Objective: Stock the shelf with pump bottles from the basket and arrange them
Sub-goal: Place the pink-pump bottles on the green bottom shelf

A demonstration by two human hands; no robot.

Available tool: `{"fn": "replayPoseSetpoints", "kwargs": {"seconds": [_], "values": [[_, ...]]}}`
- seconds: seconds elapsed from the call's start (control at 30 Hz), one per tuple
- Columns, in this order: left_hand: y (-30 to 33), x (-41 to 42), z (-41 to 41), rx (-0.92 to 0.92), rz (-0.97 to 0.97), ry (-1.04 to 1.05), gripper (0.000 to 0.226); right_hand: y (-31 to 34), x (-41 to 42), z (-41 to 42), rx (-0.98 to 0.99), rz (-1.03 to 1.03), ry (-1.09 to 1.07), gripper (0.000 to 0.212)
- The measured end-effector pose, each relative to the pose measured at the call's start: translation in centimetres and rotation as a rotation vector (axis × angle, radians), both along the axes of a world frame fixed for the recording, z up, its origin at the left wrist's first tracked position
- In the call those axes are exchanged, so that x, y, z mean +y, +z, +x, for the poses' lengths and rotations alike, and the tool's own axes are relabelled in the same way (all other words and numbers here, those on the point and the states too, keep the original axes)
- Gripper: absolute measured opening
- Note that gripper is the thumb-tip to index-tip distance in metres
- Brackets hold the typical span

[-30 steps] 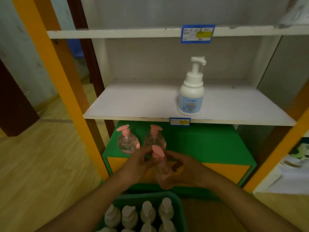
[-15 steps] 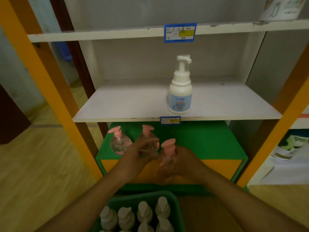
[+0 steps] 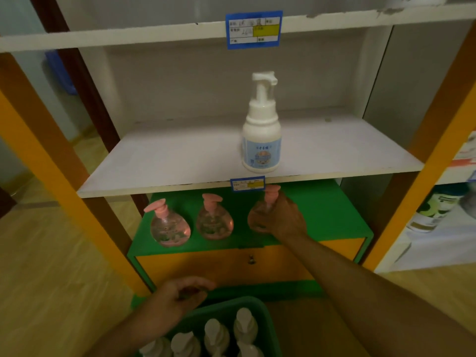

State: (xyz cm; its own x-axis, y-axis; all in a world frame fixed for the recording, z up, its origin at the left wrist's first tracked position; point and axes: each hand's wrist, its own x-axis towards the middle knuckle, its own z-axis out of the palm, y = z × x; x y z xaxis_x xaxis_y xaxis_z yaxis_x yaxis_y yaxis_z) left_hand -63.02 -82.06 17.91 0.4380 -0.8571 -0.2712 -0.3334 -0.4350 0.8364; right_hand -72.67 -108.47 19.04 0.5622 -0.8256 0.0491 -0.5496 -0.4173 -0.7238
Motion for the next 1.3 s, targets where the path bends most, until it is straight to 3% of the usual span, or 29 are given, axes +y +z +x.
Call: {"fn": "replayPoseSetpoints", "kwargs": {"seconds": [0.43,0.63,0.73,0.8,0.9,0.97,1.03,1.13,1.2,1.3], "values": [[-0.4,0.1,0.0,0.061,-0.037,0.038,0.033,-1.2,0.0,1.4,0.047,-0.015,0.033,0.052],[-0.1,0.5,0.3,0.060,-0.080,0.085,0.037,-0.8,0.5,0.5,0.040,0.060,0.033,0.079],[0.8,1.1,0.3,0.049,-0.067,0.062,0.031,-0.5,0.7,-1.0,-0.080,-0.020,-0.028,0.082],[1.7,1.5,0.3,0.018,-0.055,0.046,0.026,0.5,1.4,-2.1,-0.201,-0.072,-0.050,0.068],[2.9,1.8,0.1,-0.041,-0.092,0.063,0.024,2.4,3.9,-3.1,-0.285,-0.022,0.126,0.029],[3.3,2.3,-0.3,-0.035,-0.125,0.115,0.025,3.1,6.3,-3.3,-0.201,-0.008,0.344,0.015],[2.6,3.5,-0.9,-0.022,-0.111,0.170,0.024,2.3,9.7,-3.5,-0.064,0.064,0.558,0.014],[-0.8,7.0,-1.6,-0.031,-0.031,0.213,0.020,-1.7,14.7,-4.2,0.001,0.207,0.681,0.011],[-3.5,10.0,-2.3,-0.083,0.120,0.208,0.016,-5.3,17.6,-5.0,0.057,0.255,0.709,0.010],[-7.3,14.2,-3.7,-0.129,0.429,0.107,0.021,-10.4,20.9,-6.5,0.291,0.271,0.770,0.019]]}}
